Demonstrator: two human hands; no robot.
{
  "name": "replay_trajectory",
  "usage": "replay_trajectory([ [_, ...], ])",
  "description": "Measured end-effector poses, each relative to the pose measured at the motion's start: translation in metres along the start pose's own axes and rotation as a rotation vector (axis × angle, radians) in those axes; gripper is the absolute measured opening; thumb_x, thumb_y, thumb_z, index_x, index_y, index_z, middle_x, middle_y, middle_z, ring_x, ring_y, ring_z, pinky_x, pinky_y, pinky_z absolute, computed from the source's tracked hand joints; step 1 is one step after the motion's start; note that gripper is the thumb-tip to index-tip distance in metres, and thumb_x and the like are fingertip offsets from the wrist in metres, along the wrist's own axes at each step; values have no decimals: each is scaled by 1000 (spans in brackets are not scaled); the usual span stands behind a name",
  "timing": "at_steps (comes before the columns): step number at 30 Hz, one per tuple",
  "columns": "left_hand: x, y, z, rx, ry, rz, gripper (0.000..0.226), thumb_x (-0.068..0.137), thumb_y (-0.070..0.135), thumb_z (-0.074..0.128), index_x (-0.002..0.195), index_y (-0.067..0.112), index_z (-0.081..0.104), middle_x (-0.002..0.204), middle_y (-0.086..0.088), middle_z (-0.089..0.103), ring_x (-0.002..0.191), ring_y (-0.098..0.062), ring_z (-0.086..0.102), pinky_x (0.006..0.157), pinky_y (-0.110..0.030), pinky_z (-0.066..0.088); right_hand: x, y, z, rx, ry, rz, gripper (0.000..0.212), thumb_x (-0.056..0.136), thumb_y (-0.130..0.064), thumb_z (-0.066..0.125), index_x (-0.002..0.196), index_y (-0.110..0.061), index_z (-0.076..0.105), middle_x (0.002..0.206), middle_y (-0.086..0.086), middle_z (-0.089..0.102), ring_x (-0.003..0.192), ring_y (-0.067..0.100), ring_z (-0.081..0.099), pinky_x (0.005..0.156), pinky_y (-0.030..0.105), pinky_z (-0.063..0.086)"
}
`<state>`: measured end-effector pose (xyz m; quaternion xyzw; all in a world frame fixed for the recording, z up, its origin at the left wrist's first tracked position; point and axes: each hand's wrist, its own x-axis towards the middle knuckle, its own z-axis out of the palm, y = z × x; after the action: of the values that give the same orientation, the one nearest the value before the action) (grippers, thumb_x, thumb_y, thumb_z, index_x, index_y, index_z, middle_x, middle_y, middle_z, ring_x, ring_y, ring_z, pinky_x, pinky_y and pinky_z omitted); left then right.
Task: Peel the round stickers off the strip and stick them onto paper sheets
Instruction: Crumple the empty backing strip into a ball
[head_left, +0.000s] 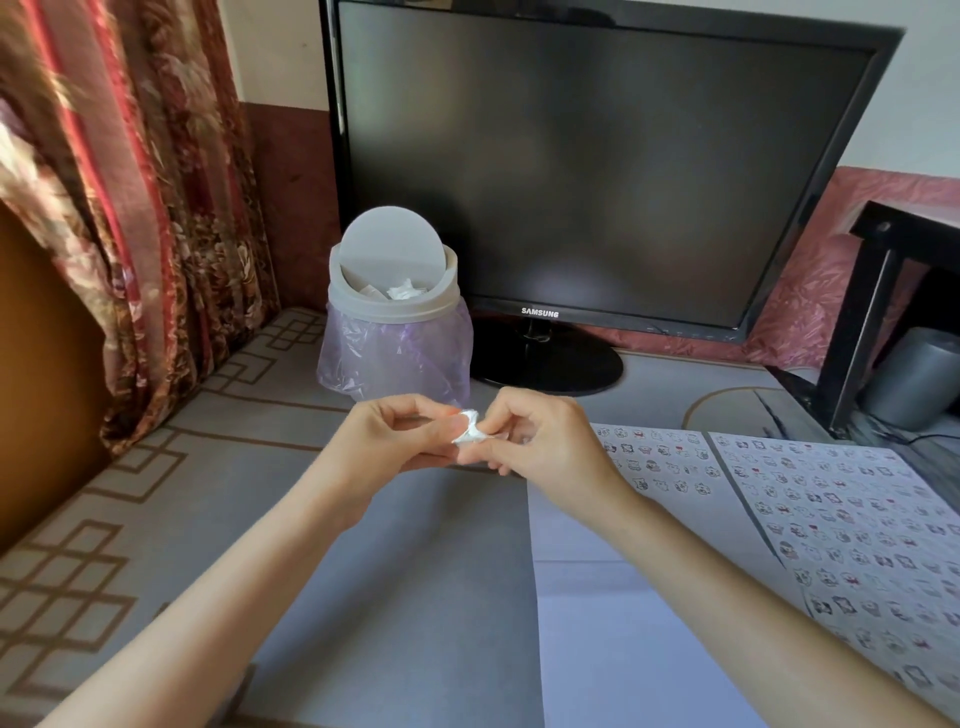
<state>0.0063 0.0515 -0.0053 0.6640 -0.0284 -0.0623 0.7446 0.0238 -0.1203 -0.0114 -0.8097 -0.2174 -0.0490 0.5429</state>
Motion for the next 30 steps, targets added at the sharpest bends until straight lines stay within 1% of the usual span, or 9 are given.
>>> replay_trajectory([
  [3,1,1,-8,-14,8,-8,19,75,14,69,90,3,71,86,-13,74,73,-19,69,73,-23,58,1,-1,0,-3,-102,-58,6,77,0,73,80,-4,68,76,7,61,62,10,61,65,25,50],
  [5,1,1,-10,-14,15,2,25,72,17,69,93,3,72,86,-12,74,73,-17,69,71,-21,57,-1,-1,1,34,-96,-96,8,79,6,68,84,0,72,79,8,62,63,7,59,66,21,49],
  [9,1,7,-9,58,-34,27,29,70,20,70,94,3,72,90,-13,74,77,-18,70,76,-23,57,3,-7,2,-12,-20,-195,12,67,-1,81,70,-3,70,79,4,58,70,14,54,64,16,40],
  [13,0,13,-13,30,-33,60,26,68,22,71,90,6,74,92,-12,74,83,-18,71,77,-20,55,5,-16,6,-52,-6,-236,23,65,-7,84,73,-7,63,81,5,60,70,18,56,61,28,45],
  [16,-1,16,-14,8,-10,77,23,65,22,72,85,10,74,87,-11,75,80,-16,72,76,-18,55,6,-18,9,30,-14,-146,41,66,-7,84,96,-21,58,86,-1,63,73,18,59,65,36,51],
  [18,0,15,-14,21,19,68,27,65,22,73,87,8,71,84,-11,75,79,-16,72,76,-17,54,5,-15,11,26,-27,-171,43,69,-6,81,107,-20,64,91,-4,61,73,16,58,64,36,52],
  [22,-2,11,-13,9,76,49,34,65,24,74,90,3,68,85,-14,75,78,-16,72,76,-16,55,6,-7,17,1,25,-266,36,70,-5,79,105,-10,71,91,0,61,71,14,55,61,24,48],
  [26,-3,7,-8,-38,141,91,27,61,24,76,79,5,67,79,-15,74,71,-16,71,67,-15,53,8,-6,21,-63,110,-358,29,71,-6,79,99,-4,72,90,6,63,70,9,54,62,18,44],
  [30,-3,5,-8,-96,183,114,20,61,18,75,74,5,67,77,-14,74,69,-18,72,67,-19,56,10,-7,27,-50,164,-383,19,74,-5,77,93,-4,74,86,6,64,72,18,58,67,30,50],
])
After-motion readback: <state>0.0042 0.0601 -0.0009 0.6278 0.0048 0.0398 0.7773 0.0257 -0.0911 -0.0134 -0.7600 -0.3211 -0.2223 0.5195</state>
